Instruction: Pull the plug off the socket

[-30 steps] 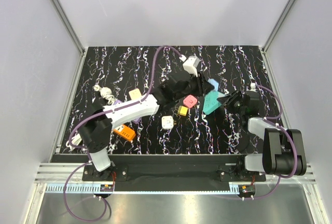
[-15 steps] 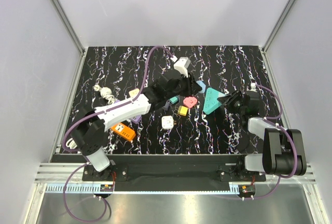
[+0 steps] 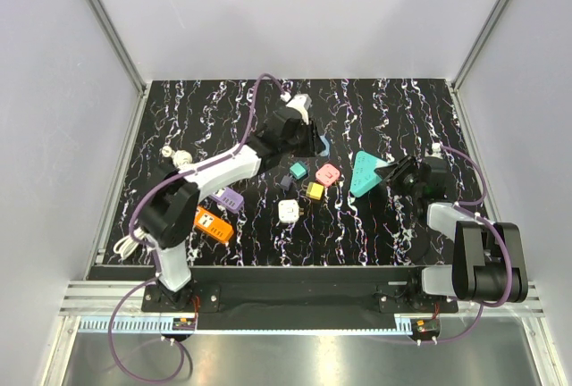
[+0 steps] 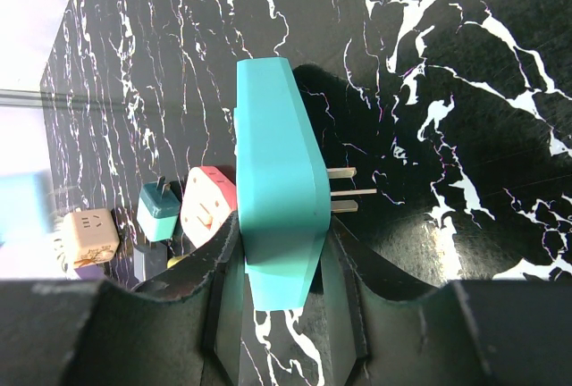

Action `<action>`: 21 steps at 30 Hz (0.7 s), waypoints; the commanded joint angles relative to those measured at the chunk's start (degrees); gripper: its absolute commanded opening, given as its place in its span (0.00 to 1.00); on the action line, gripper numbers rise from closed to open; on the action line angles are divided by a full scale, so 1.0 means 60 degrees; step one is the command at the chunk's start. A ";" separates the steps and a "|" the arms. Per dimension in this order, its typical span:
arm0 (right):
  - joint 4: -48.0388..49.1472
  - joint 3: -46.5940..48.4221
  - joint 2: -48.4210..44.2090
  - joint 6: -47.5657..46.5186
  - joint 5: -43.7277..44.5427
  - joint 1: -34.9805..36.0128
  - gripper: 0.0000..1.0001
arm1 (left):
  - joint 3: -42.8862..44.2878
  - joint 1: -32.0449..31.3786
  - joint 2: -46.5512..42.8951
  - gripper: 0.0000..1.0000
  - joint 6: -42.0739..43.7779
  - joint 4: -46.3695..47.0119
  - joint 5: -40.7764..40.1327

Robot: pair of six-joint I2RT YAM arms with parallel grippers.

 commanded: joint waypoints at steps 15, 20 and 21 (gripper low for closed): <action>-0.0572 -0.0068 0.0113 -0.0559 0.0672 -0.0005 0.00 | 0.0812 0.0738 0.2037 0.04 -0.0766 0.0912 0.0221; -0.0557 -0.0068 0.0113 -0.0559 0.0672 -0.0005 0.00 | 0.1076 0.0797 0.2374 0.13 -0.0869 0.0693 0.0455; -0.0557 -0.0083 0.0099 -0.0544 0.0672 -0.0005 0.00 | 0.1120 0.0797 0.2403 0.14 -0.0884 0.0634 0.0470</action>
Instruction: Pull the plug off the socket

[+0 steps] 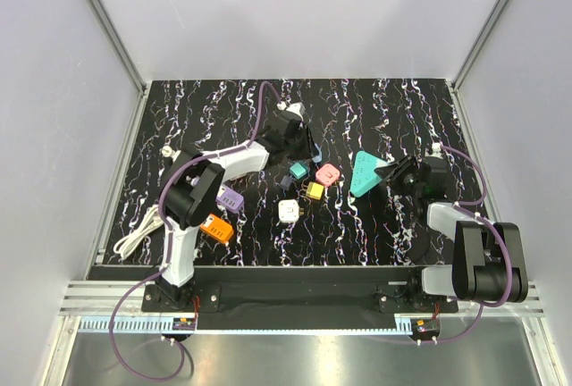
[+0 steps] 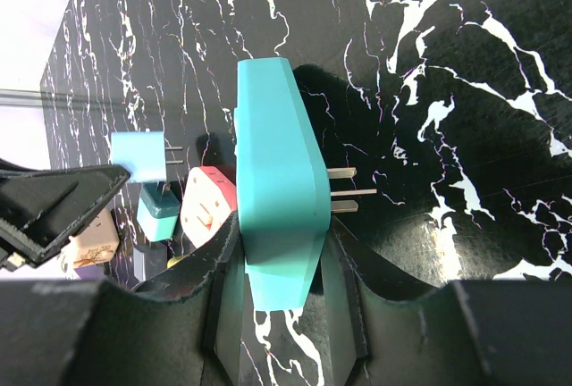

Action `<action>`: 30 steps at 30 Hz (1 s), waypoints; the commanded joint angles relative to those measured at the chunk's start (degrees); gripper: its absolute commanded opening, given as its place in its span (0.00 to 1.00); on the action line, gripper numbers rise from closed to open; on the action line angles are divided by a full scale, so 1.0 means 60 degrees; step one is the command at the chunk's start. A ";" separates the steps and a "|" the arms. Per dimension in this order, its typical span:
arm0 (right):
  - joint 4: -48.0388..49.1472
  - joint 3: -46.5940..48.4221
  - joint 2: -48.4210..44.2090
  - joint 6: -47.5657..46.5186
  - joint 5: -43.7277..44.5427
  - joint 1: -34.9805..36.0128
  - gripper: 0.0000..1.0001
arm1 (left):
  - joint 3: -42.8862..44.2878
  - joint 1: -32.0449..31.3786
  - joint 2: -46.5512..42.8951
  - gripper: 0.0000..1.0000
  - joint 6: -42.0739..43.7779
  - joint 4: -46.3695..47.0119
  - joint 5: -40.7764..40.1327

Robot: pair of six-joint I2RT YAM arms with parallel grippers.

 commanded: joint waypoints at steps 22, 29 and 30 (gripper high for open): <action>-0.0557 -0.0083 0.0099 -0.0537 0.0679 -0.0005 0.00 | 0.0447 0.0160 -0.0835 0.77 0.0514 -0.0365 -0.0410; -0.0557 -0.0083 0.0128 -0.0552 0.0650 -0.0005 0.00 | -0.1250 0.0145 -0.3349 0.79 0.0690 -0.0043 -0.1026; -0.0557 -0.0039 0.0171 -0.0552 0.0635 -0.0005 0.00 | -0.1514 0.0145 -0.3718 0.79 0.0705 0.0001 -0.1085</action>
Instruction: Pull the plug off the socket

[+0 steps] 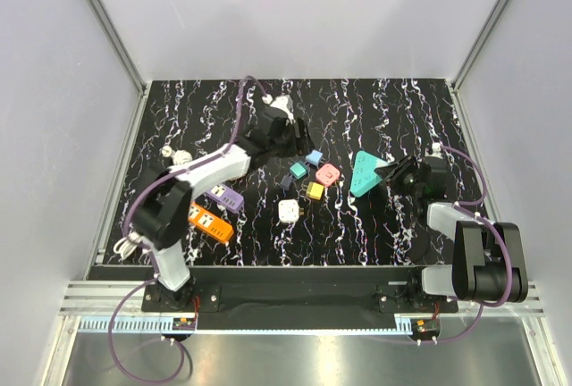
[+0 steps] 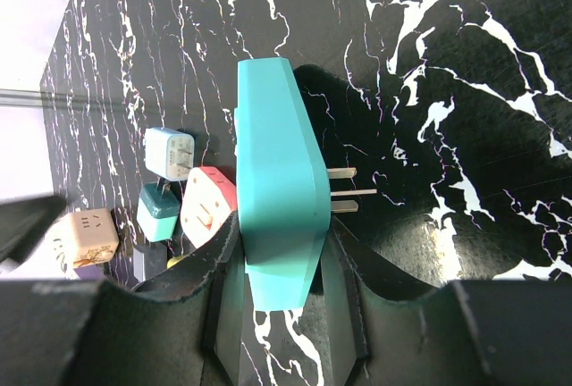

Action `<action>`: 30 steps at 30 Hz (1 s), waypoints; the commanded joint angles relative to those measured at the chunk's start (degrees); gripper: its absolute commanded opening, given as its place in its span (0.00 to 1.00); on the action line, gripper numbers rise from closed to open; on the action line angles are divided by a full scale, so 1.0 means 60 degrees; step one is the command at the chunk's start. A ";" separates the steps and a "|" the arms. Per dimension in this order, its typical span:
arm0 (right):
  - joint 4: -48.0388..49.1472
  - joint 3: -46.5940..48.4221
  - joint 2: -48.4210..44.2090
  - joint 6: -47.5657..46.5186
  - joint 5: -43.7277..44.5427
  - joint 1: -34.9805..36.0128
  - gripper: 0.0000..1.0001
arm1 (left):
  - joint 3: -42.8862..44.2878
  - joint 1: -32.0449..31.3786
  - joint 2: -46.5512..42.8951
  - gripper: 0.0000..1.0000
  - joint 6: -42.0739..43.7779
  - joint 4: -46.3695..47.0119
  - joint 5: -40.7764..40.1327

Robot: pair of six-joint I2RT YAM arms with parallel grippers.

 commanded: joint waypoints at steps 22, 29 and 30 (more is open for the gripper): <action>-0.0601 0.0268 0.0538 -0.0815 -0.0038 -0.0005 0.19 | -0.7018 0.0058 -1.1270 0.90 -0.0638 -0.1478 -0.0918; -0.1287 0.0896 0.0773 -0.1136 -0.0041 -0.0005 0.73 | -0.7561 0.0058 -1.1902 0.90 -0.0845 -0.1317 -0.0433; -0.1812 0.1014 0.0686 -0.1210 0.0048 -0.0005 0.82 | -0.7677 0.0058 -1.1975 0.90 -0.0903 -0.1186 -0.0389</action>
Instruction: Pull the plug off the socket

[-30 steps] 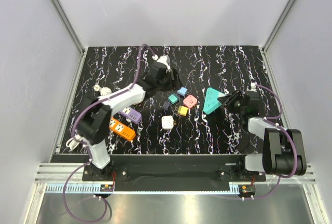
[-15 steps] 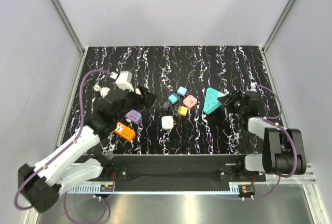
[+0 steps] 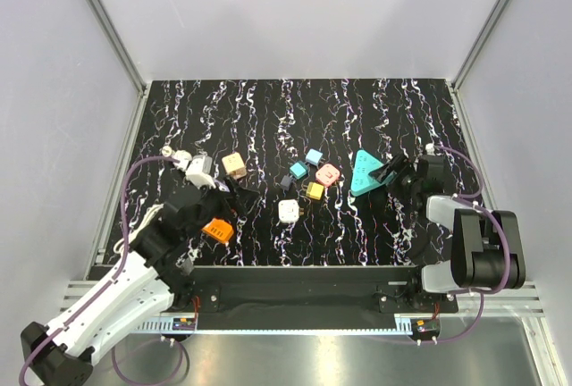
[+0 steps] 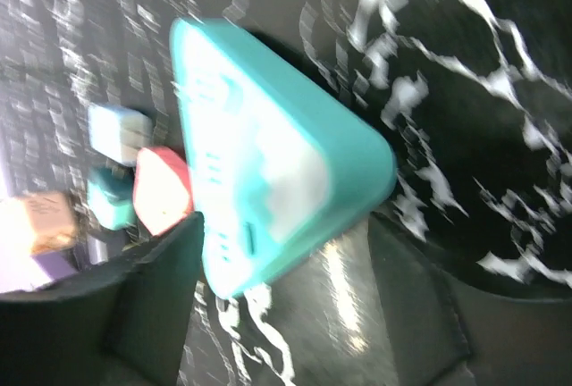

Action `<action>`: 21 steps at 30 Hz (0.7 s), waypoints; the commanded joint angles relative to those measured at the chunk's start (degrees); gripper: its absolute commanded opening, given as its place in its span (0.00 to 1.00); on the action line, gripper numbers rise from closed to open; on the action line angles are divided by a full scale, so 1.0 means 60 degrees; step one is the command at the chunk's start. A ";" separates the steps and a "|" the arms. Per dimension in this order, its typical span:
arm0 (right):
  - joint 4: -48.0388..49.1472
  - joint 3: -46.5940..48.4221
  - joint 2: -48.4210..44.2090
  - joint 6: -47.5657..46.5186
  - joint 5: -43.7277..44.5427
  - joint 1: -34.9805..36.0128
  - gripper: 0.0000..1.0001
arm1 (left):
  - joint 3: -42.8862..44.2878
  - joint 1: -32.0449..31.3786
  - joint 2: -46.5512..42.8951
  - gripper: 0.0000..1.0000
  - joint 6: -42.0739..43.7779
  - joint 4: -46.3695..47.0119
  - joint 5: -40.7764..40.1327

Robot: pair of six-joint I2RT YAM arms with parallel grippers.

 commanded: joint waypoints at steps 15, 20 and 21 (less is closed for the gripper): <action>-0.6182 0.2132 -0.3261 -0.1343 0.1898 0.0006 1.00 | -0.0859 0.0040 -0.1844 0.93 -0.0629 0.0770 0.1321; -0.6358 0.1751 -0.4184 -0.1343 0.1078 0.0006 1.00 | -0.0976 0.0040 -0.2446 0.94 -0.0585 0.0214 0.1233; -0.6489 0.1722 -0.4273 -0.1343 0.0990 0.0006 1.00 | -0.0976 0.0040 -0.2621 0.94 -0.0571 -0.0019 0.1233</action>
